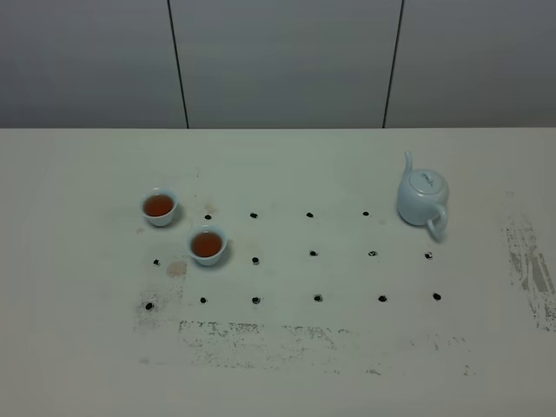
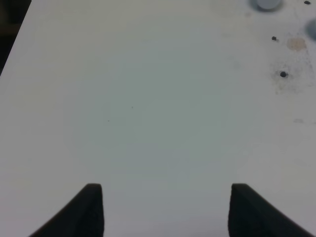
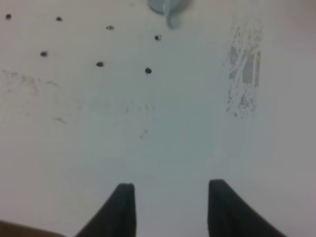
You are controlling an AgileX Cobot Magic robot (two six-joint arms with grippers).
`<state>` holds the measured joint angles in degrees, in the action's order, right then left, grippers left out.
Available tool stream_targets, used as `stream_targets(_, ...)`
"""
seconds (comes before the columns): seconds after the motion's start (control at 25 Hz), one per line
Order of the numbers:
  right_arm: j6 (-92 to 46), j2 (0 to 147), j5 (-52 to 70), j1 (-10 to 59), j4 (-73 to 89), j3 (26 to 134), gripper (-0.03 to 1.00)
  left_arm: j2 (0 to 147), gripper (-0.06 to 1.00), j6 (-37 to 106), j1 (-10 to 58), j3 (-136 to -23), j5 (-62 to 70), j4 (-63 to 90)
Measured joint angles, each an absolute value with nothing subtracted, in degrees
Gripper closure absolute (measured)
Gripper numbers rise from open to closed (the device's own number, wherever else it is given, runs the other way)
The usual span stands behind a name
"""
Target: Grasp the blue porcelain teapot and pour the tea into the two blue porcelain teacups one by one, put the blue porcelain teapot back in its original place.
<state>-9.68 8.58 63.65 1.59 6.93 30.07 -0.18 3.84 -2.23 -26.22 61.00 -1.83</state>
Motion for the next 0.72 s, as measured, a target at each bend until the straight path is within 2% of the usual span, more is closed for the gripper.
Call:
stream_targets(0.24,-9.0,0.1,63.9,1.6,6.5,30.1,0.63,-0.2,0.43,3.8,-2.2,-26.2,61.0,-1.8)
stream_targets(0.72,-8.0,-0.4,63.9,1.6,5.6,30.1,0.63,-0.2,0.43,3.8,-2.2,-26.2,61.0,-1.8)
